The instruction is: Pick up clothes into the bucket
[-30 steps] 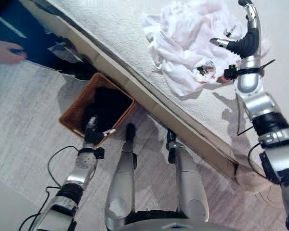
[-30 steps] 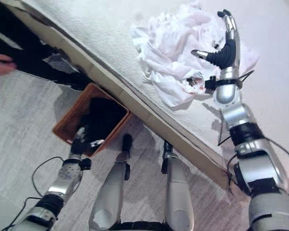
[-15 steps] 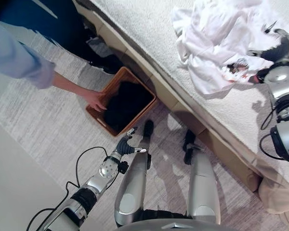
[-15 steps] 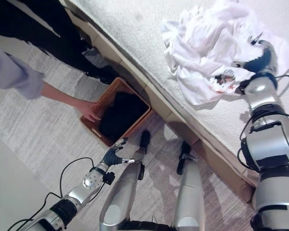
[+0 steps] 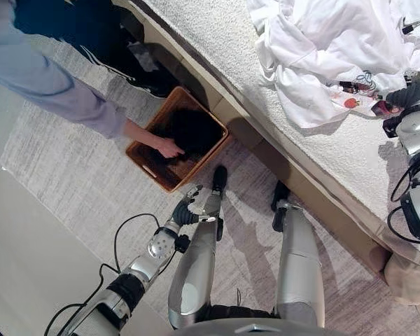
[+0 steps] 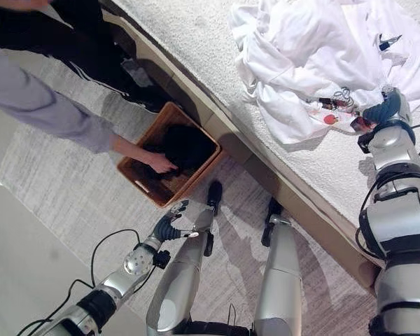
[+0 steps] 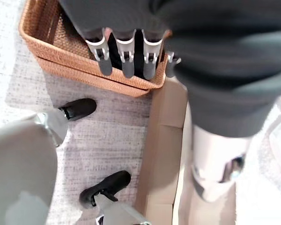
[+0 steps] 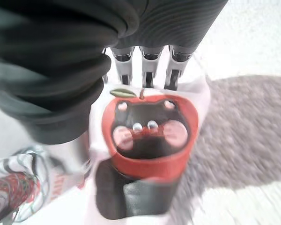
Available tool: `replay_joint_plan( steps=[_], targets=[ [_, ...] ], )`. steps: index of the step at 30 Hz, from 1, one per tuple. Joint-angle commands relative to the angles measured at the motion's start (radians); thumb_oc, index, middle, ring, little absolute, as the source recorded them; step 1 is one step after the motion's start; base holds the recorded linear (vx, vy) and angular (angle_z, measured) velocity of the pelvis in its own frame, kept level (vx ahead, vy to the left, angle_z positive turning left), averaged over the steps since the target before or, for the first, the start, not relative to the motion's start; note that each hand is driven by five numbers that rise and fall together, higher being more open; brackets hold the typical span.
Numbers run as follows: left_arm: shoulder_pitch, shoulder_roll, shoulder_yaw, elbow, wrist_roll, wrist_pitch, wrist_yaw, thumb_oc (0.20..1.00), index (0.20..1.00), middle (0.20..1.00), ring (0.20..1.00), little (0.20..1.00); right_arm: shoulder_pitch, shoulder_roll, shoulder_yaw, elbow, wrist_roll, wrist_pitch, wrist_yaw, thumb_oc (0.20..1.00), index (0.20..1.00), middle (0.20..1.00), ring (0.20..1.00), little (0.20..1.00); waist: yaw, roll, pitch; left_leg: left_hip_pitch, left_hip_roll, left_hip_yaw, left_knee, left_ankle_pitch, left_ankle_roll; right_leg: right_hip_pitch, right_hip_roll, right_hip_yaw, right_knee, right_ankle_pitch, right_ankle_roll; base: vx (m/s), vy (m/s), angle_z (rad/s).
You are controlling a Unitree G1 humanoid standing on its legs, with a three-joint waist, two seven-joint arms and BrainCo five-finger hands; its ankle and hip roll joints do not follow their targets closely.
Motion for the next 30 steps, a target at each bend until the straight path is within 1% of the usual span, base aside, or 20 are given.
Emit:
replay_joint_plan(
  steps=[1, 4, 6, 7, 11, 13, 14, 15, 16, 17, 19, 20, 21, 23, 24, 25, 26, 27, 29, 30],
  targets=[
    [-0.011, -0.005, 0.009, -0.001, -0.006, -0.017, 0.004, 1.000, 1.000, 1.000, 1.000, 1.000, -0.018, -0.009, 0.069, -0.036, 0.037, -0.013, 0.019, 0.200, 0.200, 0.200, 0.200, 0.200, -0.011, -0.012, -0.005, -0.011, -0.031, 0.042, 0.079, -0.067, 0.028, 0.080, 0.012, 0.043, -0.142, 0.080, 0.059, 0.00, 0.000, 0.00],
    [-0.011, 0.002, 0.015, -0.012, -0.012, -0.023, 0.011, 1.000, 1.000, 1.000, 1.000, 1.000, -0.034, -0.019, 0.073, -0.099, 0.066, -0.033, -0.013, 0.200, 0.200, 0.200, 0.200, 0.200, -0.017, -0.028, -0.005, -0.015, -0.032, 0.047, 0.096, -0.076, 0.026, 0.086, 0.014, 0.048, -0.145, 0.083, 0.059, 0.00, 0.000, 0.00],
    [-0.003, 0.014, 0.029, -0.008, -0.010, -0.030, 0.018, 1.000, 1.000, 1.000, 1.000, 1.000, -0.061, -0.038, 0.073, -0.174, 0.107, -0.053, -0.049, 0.200, 0.200, 0.200, 0.200, 0.200, -0.027, -0.051, -0.005, -0.016, -0.033, 0.054, 0.121, -0.089, 0.023, 0.097, 0.016, 0.054, -0.151, 0.087, 0.060, 0.00, 0.000, 0.00],
    [-0.003, 0.014, 0.029, -0.008, -0.010, -0.030, 0.018, 1.000, 1.000, 1.000, 1.000, 1.000, -0.061, -0.038, 0.073, -0.174, 0.107, -0.053, -0.049, 0.200, 0.200, 0.200, 0.200, 0.200, -0.027, -0.052, -0.005, -0.016, -0.033, 0.054, 0.122, -0.089, 0.023, 0.097, 0.016, 0.054, -0.151, 0.087, 0.060, 0.00, 0.000, 0.00],
    [0.015, 0.037, 0.053, 0.003, -0.005, -0.037, 0.023, 1.000, 1.000, 1.000, 1.000, 1.000, -0.106, -0.064, 0.078, -0.282, 0.151, -0.084, -0.081, 0.200, 0.200, 0.200, 0.200, 0.200, -0.040, -0.089, -0.005, -0.005, -0.029, 0.065, 0.158, -0.112, 0.023, 0.125, 0.023, 0.064, -0.155, 0.092, 0.061, -0.01, 0.001, -0.01],
    [0.022, 0.046, 0.067, 0.008, -0.007, -0.041, 0.023, 1.000, 1.000, 1.000, 1.000, 1.000, -0.125, -0.087, 0.077, -0.346, 0.167, -0.099, -0.103, 0.200, 0.200, 0.200, 0.200, 0.200, -0.045, -0.109, -0.005, 0.016, -0.026, 0.069, 0.172, -0.124, 0.024, 0.152, 0.025, 0.069, -0.160, 0.094, 0.062, -0.02, 0.032, -0.10],
    [0.025, 0.056, 0.082, 0.008, -0.015, -0.046, 0.021, 1.000, 1.000, 1.000, 1.000, 1.000, -0.144, -0.110, 0.074, -0.420, 0.179, -0.115, -0.128, 0.200, 0.200, 0.200, 0.200, 0.200, -0.051, -0.130, -0.005, 0.047, -0.021, 0.077, 0.180, -0.136, 0.025, 0.186, 0.030, 0.074, -0.169, 0.099, 0.063, -0.02, 0.035, -0.10],
    [0.025, 0.056, 0.082, 0.008, -0.015, -0.046, 0.021, 1.000, 1.000, 1.000, 1.000, 1.000, -0.142, -0.110, 0.073, -0.421, 0.179, -0.114, -0.129, 0.200, 0.200, 0.200, 0.200, 0.200, -0.051, -0.130, -0.005, 0.048, -0.020, 0.077, 0.180, -0.136, 0.025, 0.187, 0.030, 0.074, -0.170, 0.100, 0.063, -0.01, 0.045, -0.11],
    [0.030, 0.062, 0.100, -0.002, -0.033, -0.051, 0.015, 1.000, 1.000, 1.000, 1.000, 1.000, -0.146, -0.131, 0.065, -0.492, 0.172, -0.127, -0.146, 0.200, 0.200, 0.200, 0.200, 0.200, -0.056, -0.149, -0.005, 0.091, -0.016, 0.083, 0.182, -0.144, 0.026, 0.236, 0.033, 0.075, -0.187, 0.105, 0.066, -0.01, 0.026, -0.13],
    [0.029, 0.063, 0.101, -0.002, -0.033, -0.051, 0.015, 1.000, 1.000, 1.000, 1.000, 1.000, -0.146, -0.131, 0.063, -0.493, 0.171, -0.126, -0.147, 0.200, 0.200, 0.200, 0.200, 0.200, -0.056, -0.149, -0.005, 0.089, -0.016, 0.082, 0.179, -0.138, 0.027, 0.235, 0.033, 0.075, -0.191, 0.111, 0.066, -0.01, 0.038, -0.26],
    [0.033, 0.077, 0.122, -0.027, -0.049, -0.062, 0.009, 1.000, 1.000, 1.000, 1.000, 1.000, -0.147, -0.151, 0.053, -0.558, 0.167, -0.140, -0.158, 0.200, 0.200, 0.200, 0.200, 0.200, -0.061, -0.171, -0.005, 0.145, -0.010, 0.092, 0.178, -0.149, 0.028, 0.297, 0.038, 0.076, -0.218, 0.119, 0.070, 0.02, 0.031, -0.26],
    [0.034, 0.090, 0.140, -0.058, -0.066, -0.072, 0.001, 1.000, 1.000, 1.000, 1.000, 1.000, -0.135, -0.160, 0.032, -0.621, 0.176, -0.160, -0.169, 0.200, 0.200, 0.200, 0.200, 0.200, -0.069, -0.188, -0.030, 0.187, -0.005, 0.103, 0.181, -0.167, 0.029, 0.348, 0.042, 0.078, -0.241, 0.120, 0.075, 0.03, 0.031, -0.12],
    [0.034, 0.091, 0.140, -0.058, -0.066, -0.071, 0.001, 1.000, 1.000, 1.000, 1.000, 1.000, -0.133, -0.160, 0.030, -0.622, 0.176, -0.160, -0.169, 0.200, 0.200, 0.200, 0.200, 0.200, -0.069, -0.189, -0.031, 0.186, -0.005, 0.102, 0.177, -0.161, 0.029, 0.347, 0.042, 0.078, -0.246, 0.126, 0.075, 0.05, 0.038, -0.14],
    [0.022, 0.116, 0.152, -0.083, -0.054, -0.074, -0.008, 1.000, 1.000, 1.000, 1.000, 1.000, -0.095, -0.159, 0.003, -0.675, 0.181, -0.172, -0.165, 0.200, 0.200, 0.200, 0.200, 0.200, -0.079, -0.209, -0.086, 0.252, 0.001, 0.111, 0.170, -0.179, 0.030, 0.420, 0.045, 0.079, -0.276, 0.127, 0.079, 0.09, 0.019, -0.26],
    [0.022, 0.117, 0.152, -0.083, -0.054, -0.074, -0.008, 1.000, 1.000, 1.000, 1.000, 1.000, -0.095, -0.159, 0.003, -0.675, 0.181, -0.172, -0.165, 0.200, 0.200, 0.200, 0.200, 0.200, -0.079, -0.209, -0.087, 0.252, 0.001, 0.111, 0.169, -0.178, 0.030, 0.420, 0.045, 0.078, -0.277, 0.127, 0.080, 0.17, 0.010, -0.25],
    [-0.001, 0.128, 0.171, -0.123, -0.071, -0.078, -0.014, 1.000, 1.000, 1.000, 1.000, 1.000, -0.054, -0.148, -0.027, -0.727, 0.219, -0.187, -0.148, 0.200, 0.200, 0.200, 0.200, 0.200, -0.089, -0.222, -0.131, 0.302, 0.006, 0.117, 0.165, -0.197, 0.029, 0.477, 0.051, 0.084, -0.296, 0.119, 0.082, 0.10, 0.008, -0.14],
    [-0.001, 0.130, 0.171, -0.125, -0.072, -0.077, -0.014, 1.000, 1.000, 1.000, 1.000, 1.000, -0.052, -0.148, -0.029, -0.728, 0.219, -0.187, -0.148, 0.200, 0.200, 0.200, 0.200, 0.200, -0.089, -0.224, -0.132, 0.302, 0.005, 0.117, 0.161, -0.191, 0.030, 0.477, 0.050, 0.084, -0.300, 0.124, 0.082, 0.19, 0.006, -0.10],
    [0.003, 0.118, 0.200, -0.152, -0.145, -0.075, -0.042, 1.000, 1.000, 1.000, 1.000, 1.000, -0.017, -0.132, -0.053, -0.771, 0.248, -0.190, -0.127, 0.200, 0.200, 0.200, 0.200, 0.200, -0.097, -0.234, -0.176, 0.339, 0.007, 0.123, 0.150, -0.198, 0.032, 0.516, 0.055, 0.089, -0.323, 0.123, 0.083, 0.13, 0.005, -0.12],
    [0.002, 0.114, 0.211, -0.175, -0.181, -0.077, -0.054, 1.000, 1.000, 1.000, 1.000, 1.000, 0.000, -0.127, -0.061, -0.787, 0.266, -0.192, -0.109, 0.200, 0.200, 0.200, 0.200, 0.200, -0.099, -0.239, -0.194, 0.365, 0.010, 0.128, 0.138, -0.202, 0.033, 0.538, 0.060, 0.090, -0.337, 0.123, 0.082, 0.13, 0.007, -0.16],
    [-0.006, 0.109, 0.224, -0.223, -0.212, -0.074, -0.069, 1.000, 1.000, 1.000, 1.000, 1.000, 0.022, -0.118, -0.070, -0.833, 0.294, -0.193, -0.090, 0.200, 0.200, 0.200, 0.200, 0.200, -0.109, -0.243, -0.234, 0.403, 0.015, 0.139, 0.113, -0.204, 0.034, 0.571, 0.071, 0.094, -0.367, 0.124, 0.083, 0.08, 0.006, -0.17]
  ],
)
